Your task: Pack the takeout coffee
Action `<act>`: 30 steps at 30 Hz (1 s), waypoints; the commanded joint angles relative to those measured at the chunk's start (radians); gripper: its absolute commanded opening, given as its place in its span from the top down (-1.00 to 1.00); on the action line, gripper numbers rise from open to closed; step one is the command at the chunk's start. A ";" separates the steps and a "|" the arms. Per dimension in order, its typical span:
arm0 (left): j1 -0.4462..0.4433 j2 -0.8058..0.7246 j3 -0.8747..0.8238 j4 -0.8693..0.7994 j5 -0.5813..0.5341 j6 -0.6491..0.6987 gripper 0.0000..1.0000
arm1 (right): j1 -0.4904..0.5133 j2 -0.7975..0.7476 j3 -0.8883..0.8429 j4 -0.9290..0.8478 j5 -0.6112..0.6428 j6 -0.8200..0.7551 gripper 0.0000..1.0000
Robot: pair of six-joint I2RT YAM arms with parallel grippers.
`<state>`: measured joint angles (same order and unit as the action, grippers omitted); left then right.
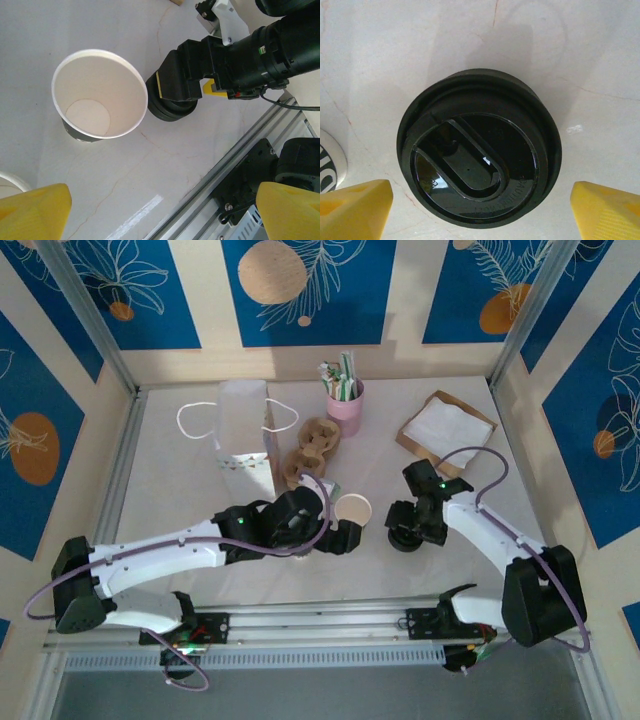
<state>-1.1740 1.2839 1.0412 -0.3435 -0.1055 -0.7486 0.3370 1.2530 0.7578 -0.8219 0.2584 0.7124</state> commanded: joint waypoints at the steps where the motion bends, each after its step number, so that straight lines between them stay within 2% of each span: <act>1: 0.000 -0.025 -0.012 0.008 0.006 0.017 -0.91 | 0.013 0.021 0.020 -0.005 0.026 0.018 -0.78; 16: 0.003 -0.031 -0.018 0.005 0.003 0.016 -0.91 | 0.021 0.063 0.051 0.006 0.047 -0.009 -0.60; 30: 0.005 -0.031 -0.017 0.001 0.003 0.014 -0.90 | -0.001 0.096 0.066 0.014 0.048 -0.034 -0.68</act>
<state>-1.1736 1.2713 1.0321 -0.3435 -0.1055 -0.7490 0.3428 1.3392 0.8036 -0.8028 0.2932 0.6853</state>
